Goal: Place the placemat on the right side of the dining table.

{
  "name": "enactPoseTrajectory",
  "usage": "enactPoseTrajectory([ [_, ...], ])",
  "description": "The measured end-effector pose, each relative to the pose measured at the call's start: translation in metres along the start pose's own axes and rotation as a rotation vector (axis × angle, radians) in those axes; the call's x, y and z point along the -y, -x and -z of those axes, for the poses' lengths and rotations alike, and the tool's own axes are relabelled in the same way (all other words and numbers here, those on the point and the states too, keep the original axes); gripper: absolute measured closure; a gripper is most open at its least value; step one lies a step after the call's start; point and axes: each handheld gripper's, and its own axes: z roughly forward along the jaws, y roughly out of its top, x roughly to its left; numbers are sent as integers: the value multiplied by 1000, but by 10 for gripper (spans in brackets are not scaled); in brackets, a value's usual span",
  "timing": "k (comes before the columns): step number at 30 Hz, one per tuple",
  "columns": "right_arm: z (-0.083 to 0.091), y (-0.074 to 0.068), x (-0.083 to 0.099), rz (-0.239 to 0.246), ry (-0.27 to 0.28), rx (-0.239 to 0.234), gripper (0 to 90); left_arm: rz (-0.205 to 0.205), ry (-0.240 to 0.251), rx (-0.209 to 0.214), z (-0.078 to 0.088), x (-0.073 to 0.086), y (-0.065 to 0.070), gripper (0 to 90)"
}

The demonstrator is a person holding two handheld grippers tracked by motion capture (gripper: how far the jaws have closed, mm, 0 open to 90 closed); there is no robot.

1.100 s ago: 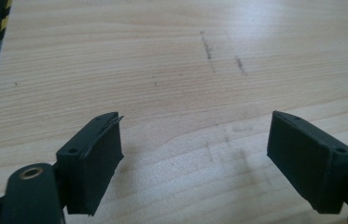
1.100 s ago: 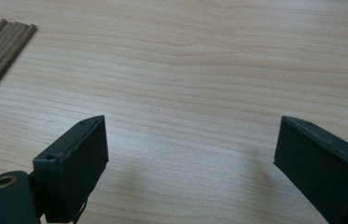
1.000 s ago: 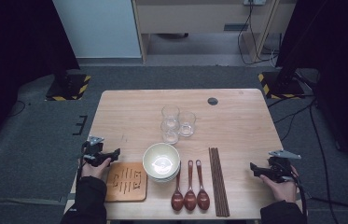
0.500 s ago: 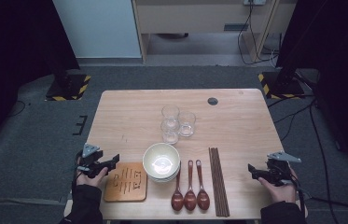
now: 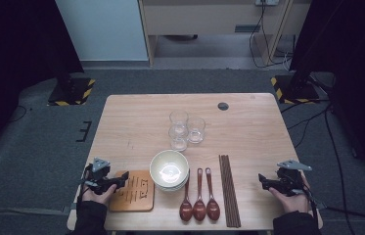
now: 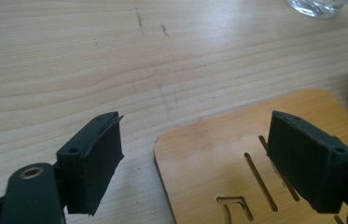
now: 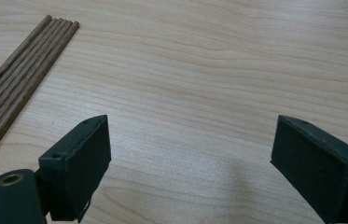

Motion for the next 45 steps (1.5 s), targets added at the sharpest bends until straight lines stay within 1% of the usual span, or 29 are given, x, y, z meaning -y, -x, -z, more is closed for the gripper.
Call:
enactPoseTrajectory([
  [2,0,0,0,4,-4,-1,115,-13,-16,6,-2,1,2,163],
  [5,-1,-1,0,7,-6,-1,111,-34,-42,2,-5,4,6,151],
  [7,-1,-2,0,6,-13,-2,107,-41,-53,2,-7,5,8,139],
  [16,-4,-2,0,12,-28,-1,102,-50,-80,1,-14,7,11,104],
  [22,-5,-3,1,15,-35,-3,102,-31,-83,12,-16,8,9,96],
  [23,-5,-3,1,16,-35,-4,102,-21,-85,21,-16,8,7,104],
  [24,-5,-3,1,16,-35,-4,102,-21,-85,21,-16,8,7,114],
  [25,-5,-3,1,14,-36,-4,102,-14,-82,31,-16,7,4,131],
  [28,-5,-3,1,15,-37,-5,102,-4,-79,32,-16,7,1,159],
  [29,-5,-3,1,16,-38,-7,102,7,-82,30,-16,7,-4,160],
  [30,-6,-3,1,17,-39,-7,102,7,-82,30,-16,7,-4,160],
  [31,-6,-3,1,18,-39,-6,102,14,-80,33,-16,7,-7,161],
  [35,-6,-3,1,19,-42,-8,102,18,-85,42,-16,7,-10,162],
  [40,-6,-3,1,20,-39,-8,103,21,-82,39,-16,7,-10,161],
  [41,-6,-3,1,17,-40,-8,103,21,-81,36,-15,7,-10,159],
  [42,-5,-3,1,15,-39,-10,103,27,-66,30,-13,7,-10,154],
  [43,-5,-3,1,15,-39,-10,103,27,-66,30,-13,7,-10,146],
  [45,-5,-3,0,15,-37,-12,103,36,-36,24,-5,6,-11,139],
])
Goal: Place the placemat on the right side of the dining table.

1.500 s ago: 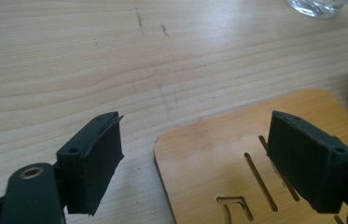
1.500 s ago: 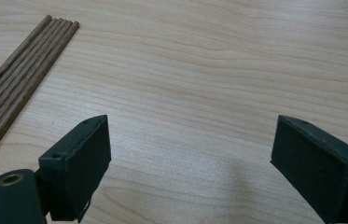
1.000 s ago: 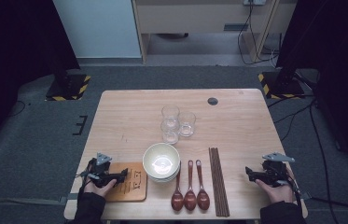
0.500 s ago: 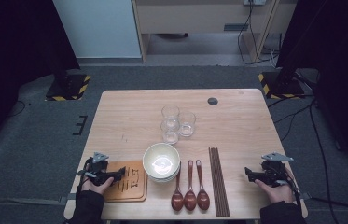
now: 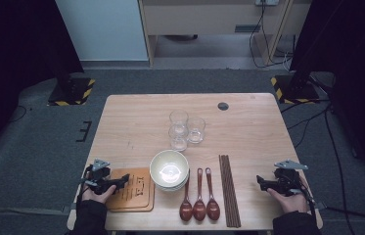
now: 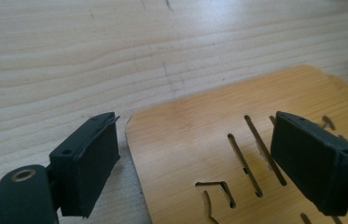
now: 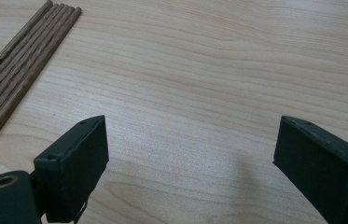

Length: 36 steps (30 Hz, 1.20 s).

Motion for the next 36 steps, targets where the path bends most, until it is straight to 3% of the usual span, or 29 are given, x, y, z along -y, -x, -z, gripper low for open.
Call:
enactPoseTrajectory([
  [5,2,-1,0,-1,10,-3,103,2,44,-47,15,4,-3,151],
  [12,11,-10,-5,-7,57,-20,104,46,63,-78,36,22,-12,197],
  [19,20,-19,-12,-39,101,-22,96,60,56,-104,42,30,-16,206],
  [30,29,-62,-29,25,167,-110,88,47,20,-121,46,39,-17,211],
  [36,33,-76,-35,47,185,-126,88,27,-8,-138,44,40,-14,219],
])
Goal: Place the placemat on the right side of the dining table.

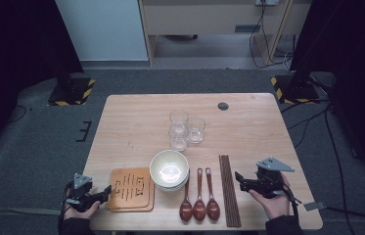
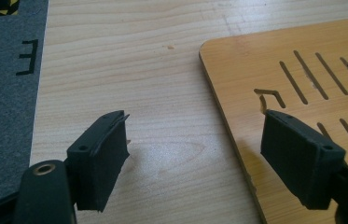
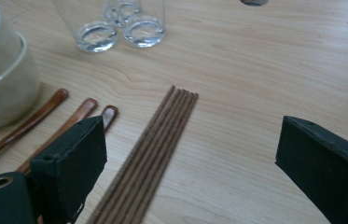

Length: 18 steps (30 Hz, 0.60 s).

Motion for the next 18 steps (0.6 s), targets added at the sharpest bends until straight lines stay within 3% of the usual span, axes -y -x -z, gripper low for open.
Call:
enactPoseTrajectory([
  [18,6,-53,-29,71,62,-90,99,8,-13,-4,-2,1,-2,231],
])
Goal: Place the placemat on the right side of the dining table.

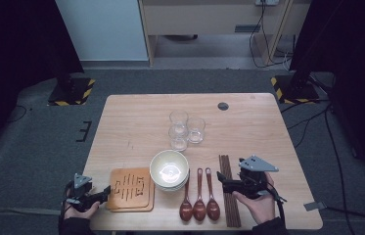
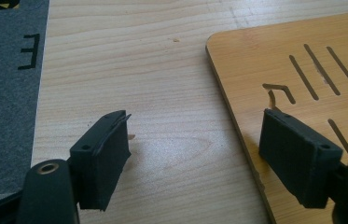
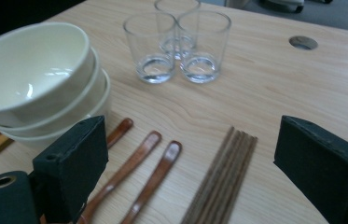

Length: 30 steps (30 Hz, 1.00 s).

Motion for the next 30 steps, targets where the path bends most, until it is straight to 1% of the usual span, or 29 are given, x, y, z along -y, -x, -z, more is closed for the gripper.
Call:
enactPoseTrajectory([
  [4,-2,-17,-14,18,25,-30,102,13,0,10,0,0,-1,230],
  [5,-2,-17,-14,18,25,-30,102,16,-1,12,0,1,-2,230],
  [6,-3,-23,-18,28,31,-43,103,18,-1,13,-1,1,-2,230],
  [8,-5,-29,-23,36,35,-53,103,21,-1,15,-1,1,-2,230],
  [9,-5,-29,-23,36,35,-53,103,21,-1,15,-1,1,-2,229],
  [11,-6,-33,-26,43,38,-60,104,22,-1,16,-1,1,-2,230],
  [12,-7,-38,-29,47,40,-70,105,24,-1,17,-1,1,-2,230],
  [18,-11,-47,-33,57,39,-91,106,27,-1,19,-1,1,-3,229],
  [22,-14,-54,-37,64,47,-105,108,36,-2,23,-1,1,-3,230],
  [23,-15,-58,-39,74,46,-112,110,38,-2,25,-1,1,-4,230],
  [25,-15,-59,-40,76,48,-116,111,41,-3,27,-1,1,-4,230],
  [28,-17,-68,-45,88,56,-135,117,45,-2,30,-2,1,-4,230],
  [29,-17,-68,-45,88,56,-135,117,45,-2,30,-2,1,-4,230],
  [30,-18,-72,-48,93,62,-146,122,51,-2,32,-2,1,-5,230],
])
